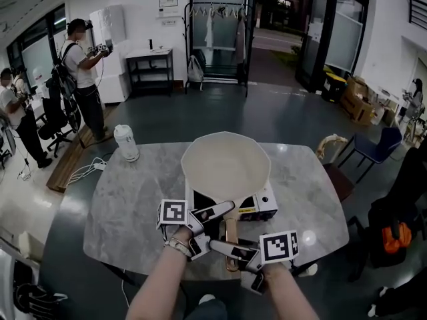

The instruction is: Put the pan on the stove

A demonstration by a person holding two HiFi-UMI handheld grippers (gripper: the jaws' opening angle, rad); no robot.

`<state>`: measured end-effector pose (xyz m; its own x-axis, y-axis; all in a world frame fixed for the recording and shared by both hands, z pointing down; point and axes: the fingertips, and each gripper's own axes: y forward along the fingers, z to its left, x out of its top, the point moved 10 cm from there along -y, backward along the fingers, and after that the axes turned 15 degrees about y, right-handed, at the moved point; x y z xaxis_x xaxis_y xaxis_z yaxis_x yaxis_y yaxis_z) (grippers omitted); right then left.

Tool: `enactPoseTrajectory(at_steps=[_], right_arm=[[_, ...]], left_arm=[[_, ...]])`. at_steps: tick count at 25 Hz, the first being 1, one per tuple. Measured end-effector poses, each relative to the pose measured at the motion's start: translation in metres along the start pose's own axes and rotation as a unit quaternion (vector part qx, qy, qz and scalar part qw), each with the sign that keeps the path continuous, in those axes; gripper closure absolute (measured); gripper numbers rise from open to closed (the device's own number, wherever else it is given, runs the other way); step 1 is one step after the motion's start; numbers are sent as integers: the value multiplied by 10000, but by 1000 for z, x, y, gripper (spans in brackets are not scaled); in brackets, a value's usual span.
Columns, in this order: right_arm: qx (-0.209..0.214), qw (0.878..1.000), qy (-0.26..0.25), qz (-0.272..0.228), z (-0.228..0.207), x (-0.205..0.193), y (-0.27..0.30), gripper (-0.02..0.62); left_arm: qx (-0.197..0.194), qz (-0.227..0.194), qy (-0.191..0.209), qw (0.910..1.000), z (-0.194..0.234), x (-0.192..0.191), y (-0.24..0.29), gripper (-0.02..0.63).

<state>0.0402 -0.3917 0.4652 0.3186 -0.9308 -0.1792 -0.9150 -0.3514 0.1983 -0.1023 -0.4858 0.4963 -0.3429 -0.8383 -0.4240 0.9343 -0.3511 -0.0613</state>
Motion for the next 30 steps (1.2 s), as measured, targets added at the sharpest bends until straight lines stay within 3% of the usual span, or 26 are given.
enactPoseTrajectory(at_steps=[3, 6, 8, 20, 26, 30], right_arm=[[-101, 9998, 159, -19, -3, 1, -4, 233], [132, 9996, 216, -138, -2, 6, -7, 230], [232, 9993, 218, -189, -1, 9, -12, 230], [-161, 9983, 539, -176, 6, 15, -32, 232], [11, 9993, 301, -199, 8, 13, -47, 233], [-55, 9991, 302, -306, 12, 4, -63, 233]], left_arm=[[-56, -203, -155, 9997, -6, -1, -2, 236], [-26, -349, -149, 9993, -12, 1, -5, 235], [171, -324, -119, 9993, -12, 0, -10, 232], [940, -478, -175, 9943, -18, -6, -42, 232], [1191, -482, 463, 9906, -39, -8, -54, 233], [1526, -427, 1072, 9815, -57, -14, -67, 235]])
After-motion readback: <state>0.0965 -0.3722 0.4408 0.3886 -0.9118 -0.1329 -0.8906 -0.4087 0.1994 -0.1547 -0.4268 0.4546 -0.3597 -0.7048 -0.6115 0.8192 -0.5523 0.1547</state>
